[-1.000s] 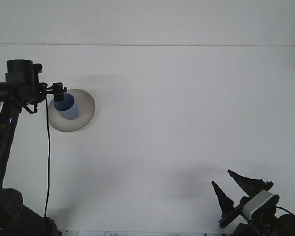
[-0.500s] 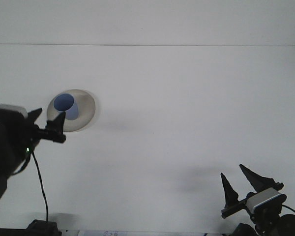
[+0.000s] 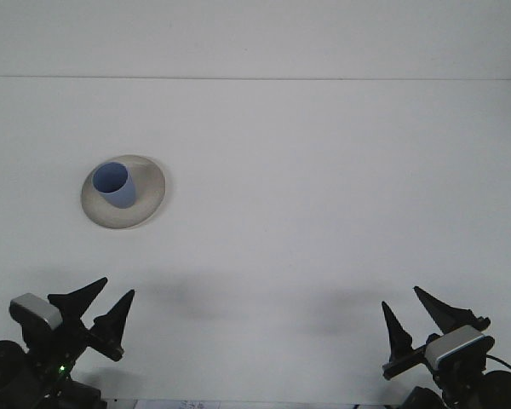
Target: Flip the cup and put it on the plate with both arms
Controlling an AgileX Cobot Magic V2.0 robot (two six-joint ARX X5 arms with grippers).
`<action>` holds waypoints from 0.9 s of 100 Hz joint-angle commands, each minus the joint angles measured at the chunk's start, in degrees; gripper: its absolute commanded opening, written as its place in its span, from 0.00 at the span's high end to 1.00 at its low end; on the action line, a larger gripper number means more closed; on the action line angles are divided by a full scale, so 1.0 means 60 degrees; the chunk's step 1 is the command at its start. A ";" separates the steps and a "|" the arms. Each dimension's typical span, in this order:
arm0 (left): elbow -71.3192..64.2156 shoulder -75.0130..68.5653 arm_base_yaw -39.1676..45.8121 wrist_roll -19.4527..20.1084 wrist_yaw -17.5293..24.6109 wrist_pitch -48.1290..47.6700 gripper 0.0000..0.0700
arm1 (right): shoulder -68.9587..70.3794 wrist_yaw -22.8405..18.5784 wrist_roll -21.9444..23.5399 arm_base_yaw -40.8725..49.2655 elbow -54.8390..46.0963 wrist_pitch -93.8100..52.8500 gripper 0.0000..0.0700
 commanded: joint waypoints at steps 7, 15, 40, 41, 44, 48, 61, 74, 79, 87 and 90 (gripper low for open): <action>0.0095 0.0051 -0.0033 -0.0160 -0.0007 -0.0051 0.99 | 0.0007 0.0004 0.0080 0.0076 0.0040 -0.0011 0.99; 0.0095 0.0062 -0.0036 -0.0175 -0.0007 -0.0146 0.98 | 0.0007 0.0000 0.0087 0.0076 0.0040 -0.0007 0.99; 0.0098 0.0040 -0.0033 -0.0168 -0.0011 -0.0062 0.98 | 0.0007 0.0000 0.0084 0.0076 0.0044 0.0102 0.99; 0.0098 0.0040 -0.0033 -0.0168 -0.0011 -0.0062 0.98 | 0.0007 0.0000 0.0084 0.0076 0.0044 0.0102 0.99; 0.0098 0.0040 -0.0033 -0.0168 -0.0007 -0.0062 0.98 | 0.0007 0.0000 0.0084 0.0076 0.0044 0.0102 0.99; 0.0098 0.0040 -0.0033 -0.0168 -0.0011 -0.0062 0.98 | 0.0007 0.0004 0.0084 0.0076 0.0044 0.0102 0.99; 0.0098 0.0040 -0.0033 -0.0168 -0.0011 -0.0062 0.98 | 0.0007 0.0004 0.0084 0.0076 0.0044 0.0102 0.99; 0.0098 0.0040 -0.0033 -0.0164 -0.0011 -0.0062 0.98 | 0.0007 0.0004 0.0084 0.0076 0.0044 0.0102 0.99; 0.0095 0.0040 -0.0033 -0.0164 -0.0011 -0.0062 0.98 | 0.0007 0.0000 0.0084 0.0076 0.0044 0.0102 0.99; 0.0095 0.0015 0.0000 -0.0149 -0.0011 -0.0077 0.98 | 0.0007 0.0000 0.0084 0.0076 0.0044 0.0102 0.99; 0.0076 -0.0036 0.0062 0.0127 -0.0033 -0.0058 0.98 | 0.0007 0.0000 0.0084 0.0076 0.0044 0.0102 0.99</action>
